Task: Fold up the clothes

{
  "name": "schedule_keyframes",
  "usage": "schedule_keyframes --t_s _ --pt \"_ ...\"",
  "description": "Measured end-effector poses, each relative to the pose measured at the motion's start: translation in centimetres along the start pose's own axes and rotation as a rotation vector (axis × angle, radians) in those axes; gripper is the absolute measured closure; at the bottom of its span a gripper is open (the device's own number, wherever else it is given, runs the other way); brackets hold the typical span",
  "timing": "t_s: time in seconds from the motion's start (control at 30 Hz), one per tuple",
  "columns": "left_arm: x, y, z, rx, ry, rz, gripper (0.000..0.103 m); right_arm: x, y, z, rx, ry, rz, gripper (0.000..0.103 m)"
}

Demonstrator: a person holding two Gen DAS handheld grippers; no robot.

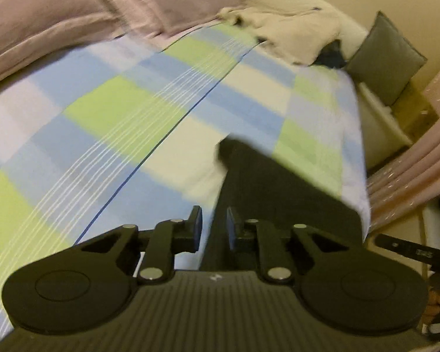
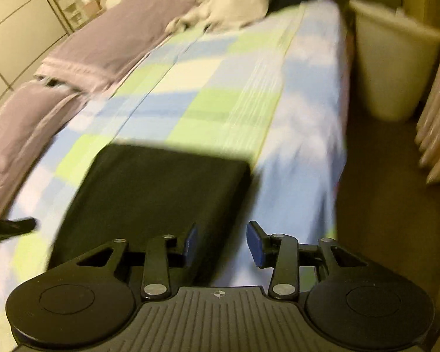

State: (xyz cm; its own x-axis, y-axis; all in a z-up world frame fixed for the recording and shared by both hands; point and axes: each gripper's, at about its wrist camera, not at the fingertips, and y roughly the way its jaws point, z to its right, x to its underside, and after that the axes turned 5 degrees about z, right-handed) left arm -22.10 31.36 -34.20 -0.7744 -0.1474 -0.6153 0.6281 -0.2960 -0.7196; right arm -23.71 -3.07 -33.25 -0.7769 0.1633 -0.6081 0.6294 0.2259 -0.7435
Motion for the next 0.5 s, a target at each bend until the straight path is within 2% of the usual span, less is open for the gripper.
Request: schedule_keyframes --t_s 0.1,0.17,0.3,0.33,0.4,0.5 --pt "-2.0 4.0 2.4 0.048 0.063 -0.005 0.093 -2.3 2.8 0.7 0.008 -0.022 0.039 0.062" --pt "-2.5 7.3 3.4 0.049 0.097 -0.014 0.093 -2.7 5.0 0.1 0.017 -0.072 0.054 0.062" --pt "-0.3 13.7 2.6 -0.048 0.155 -0.072 0.097 -1.6 9.7 -0.2 0.055 -0.192 0.029 0.062" --pt "0.6 14.4 1.9 -0.026 0.119 -0.068 0.097 -0.9 10.6 0.1 0.054 -0.209 0.029 0.062" --pt "0.8 13.9 1.9 -0.024 0.112 -0.052 0.097 -0.3 11.2 0.9 0.040 -0.211 0.040 0.062" --pt "0.4 12.6 2.2 -0.028 0.131 -0.039 0.097 -1.3 10.8 1.9 0.007 -0.142 0.006 0.062"
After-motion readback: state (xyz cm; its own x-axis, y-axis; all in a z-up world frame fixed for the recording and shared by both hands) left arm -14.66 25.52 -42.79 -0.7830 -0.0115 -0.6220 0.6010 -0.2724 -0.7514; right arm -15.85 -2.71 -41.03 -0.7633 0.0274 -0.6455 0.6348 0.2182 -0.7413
